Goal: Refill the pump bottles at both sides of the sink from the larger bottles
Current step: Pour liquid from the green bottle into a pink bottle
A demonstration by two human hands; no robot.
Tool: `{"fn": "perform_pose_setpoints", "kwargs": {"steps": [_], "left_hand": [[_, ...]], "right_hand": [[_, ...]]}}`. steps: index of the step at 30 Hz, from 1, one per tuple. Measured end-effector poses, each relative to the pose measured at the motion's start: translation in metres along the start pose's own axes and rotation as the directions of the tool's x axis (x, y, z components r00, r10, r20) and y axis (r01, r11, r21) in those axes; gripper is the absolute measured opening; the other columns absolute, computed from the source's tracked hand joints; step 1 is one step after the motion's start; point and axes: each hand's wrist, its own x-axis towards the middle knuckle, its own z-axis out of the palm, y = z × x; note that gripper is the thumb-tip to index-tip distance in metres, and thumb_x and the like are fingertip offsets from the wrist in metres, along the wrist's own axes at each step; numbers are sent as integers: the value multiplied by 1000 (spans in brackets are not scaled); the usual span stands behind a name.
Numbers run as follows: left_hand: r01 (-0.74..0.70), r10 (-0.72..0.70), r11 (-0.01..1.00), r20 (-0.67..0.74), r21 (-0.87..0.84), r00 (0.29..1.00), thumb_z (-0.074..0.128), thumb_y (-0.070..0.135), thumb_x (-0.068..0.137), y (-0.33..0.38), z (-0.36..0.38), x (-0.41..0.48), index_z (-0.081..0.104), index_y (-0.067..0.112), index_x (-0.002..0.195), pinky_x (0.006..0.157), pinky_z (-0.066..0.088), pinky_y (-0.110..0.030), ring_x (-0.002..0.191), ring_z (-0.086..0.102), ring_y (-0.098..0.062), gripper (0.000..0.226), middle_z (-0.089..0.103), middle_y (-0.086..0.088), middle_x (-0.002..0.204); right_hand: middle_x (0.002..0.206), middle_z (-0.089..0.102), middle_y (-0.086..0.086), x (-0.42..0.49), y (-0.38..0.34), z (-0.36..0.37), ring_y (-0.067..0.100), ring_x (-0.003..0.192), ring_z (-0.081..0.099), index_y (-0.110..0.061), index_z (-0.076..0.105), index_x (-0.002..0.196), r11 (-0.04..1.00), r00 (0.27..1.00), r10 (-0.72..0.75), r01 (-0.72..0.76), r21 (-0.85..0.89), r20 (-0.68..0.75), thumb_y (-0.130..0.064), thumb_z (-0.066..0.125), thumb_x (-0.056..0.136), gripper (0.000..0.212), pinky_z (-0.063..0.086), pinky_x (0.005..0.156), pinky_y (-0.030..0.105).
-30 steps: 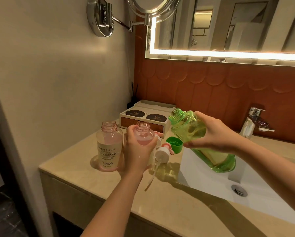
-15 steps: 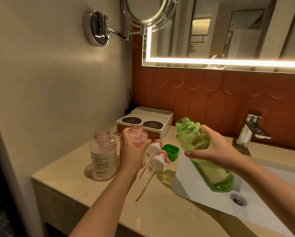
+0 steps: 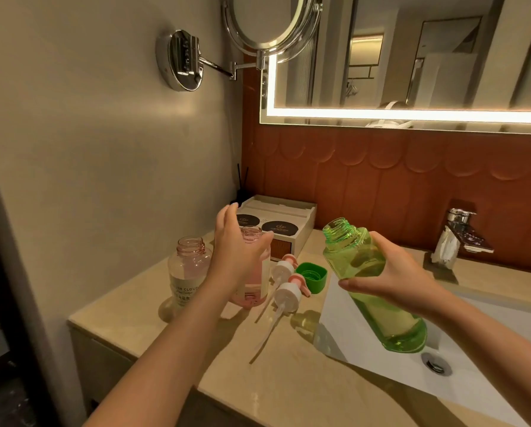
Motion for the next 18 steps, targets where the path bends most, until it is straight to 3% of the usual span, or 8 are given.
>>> {"fn": "perform_pose_setpoints", "kwargs": {"steps": [4, 8, 11, 14, 18], "left_hand": [[-160, 157, 985, 60, 57, 986, 58, 33, 90, 16, -32, -6, 39, 24, 138, 102, 36, -34, 133, 36, -15, 52, 35, 3, 147], [-205, 199, 976, 74, 79, 977, 61, 31, 88, 10, -61, -14, 51, 22, 127, 101, 40, -34, 124, 46, -13, 41, 52, 3, 134], [-168, 169, 981, -2, 94, 986, 66, 30, 85, -10, -72, -22, 48, 23, 130, 92, 35, -27, 123, 44, -13, 49, 49, 4, 136], [-44, 46, 999, -109, 26, 993, 71, 31, 80, -40, -75, -30, 39, 23, 135, 93, 33, -29, 126, 41, -17, 64, 43, 0, 140], [112, -117, 988, -49, -106, 992, 79, 30, 71, -73, -70, -40, 27, 24, 141, 93, 37, -31, 127, 41, -20, 87, 40, -2, 141]], "right_hand": [[103, 63, -9, -2, -7, 4, 7, 91, 61, -30, 45, 112, 999, 999, -34, 34, 19, -6, -28, 85, 62, 64, 52, 75, 26], [100, 61, -16, -6, -17, 13, 1, 89, 60, -38, 45, 107, 995, 997, -71, 73, 74, -27, -29, 85, 60, 63, 49, 71, 20], [102, 60, -17, -8, -24, 20, 3, 91, 59, -37, 45, 108, 993, 996, -82, 84, 78, -28, -33, 85, 58, 65, 50, 74, 24], [101, 61, -16, -11, -29, 25, 1, 91, 60, -36, 46, 109, 993, 995, -103, 103, 63, -9, -34, 85, 58, 65, 50, 73, 21], [94, 61, -20, -18, -36, 30, -8, 82, 59, -41, 46, 99, 992, 992, -120, 119, 40, 22, -31, 85, 60, 56, 44, 61, 8]]}}
